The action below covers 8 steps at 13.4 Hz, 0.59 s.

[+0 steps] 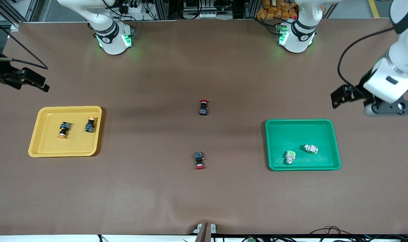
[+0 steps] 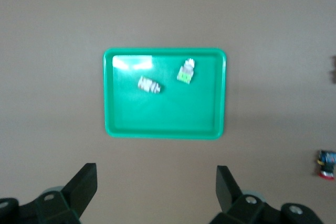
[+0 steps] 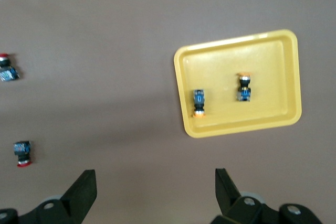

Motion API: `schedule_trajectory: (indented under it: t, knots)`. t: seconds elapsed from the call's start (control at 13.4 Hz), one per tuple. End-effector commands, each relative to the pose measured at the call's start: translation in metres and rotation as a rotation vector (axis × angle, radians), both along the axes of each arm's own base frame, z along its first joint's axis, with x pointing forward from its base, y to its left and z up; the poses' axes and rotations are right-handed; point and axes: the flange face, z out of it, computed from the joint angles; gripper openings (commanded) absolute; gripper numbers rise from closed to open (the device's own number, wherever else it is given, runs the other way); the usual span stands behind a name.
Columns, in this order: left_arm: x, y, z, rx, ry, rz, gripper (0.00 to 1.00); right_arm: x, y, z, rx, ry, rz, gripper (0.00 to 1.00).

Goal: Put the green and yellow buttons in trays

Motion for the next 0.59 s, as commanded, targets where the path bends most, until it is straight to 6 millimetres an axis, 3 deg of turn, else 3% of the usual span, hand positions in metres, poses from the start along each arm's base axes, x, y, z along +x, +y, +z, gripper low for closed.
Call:
schedule_trajectory:
  t: [0.0, 0.15, 0.37, 0.52]
  knots:
    - [-0.047, 0.015, 0.007, -0.006, 0.015, -0.003, 1.0, -0.012, -0.003, -0.005, -0.024, 0.0, 0.061, 1.0]
    - [-0.06, 0.018, 0.01, -0.004, 0.021, -0.001, 1.0, -0.011, -0.01, -0.002, -0.042, -0.015, 0.188, 1.0]
    - [-0.076, 0.017, 0.013, 0.003, 0.028, -0.002, 1.0, -0.007, -0.013, 0.003, -0.05, -0.028, 0.185, 1.0]
    - [-0.085, 0.015, 0.018, 0.008, 0.04, 0.009, 1.0, 0.009, -0.016, 0.016, -0.053, -0.054, 0.18, 1.0]
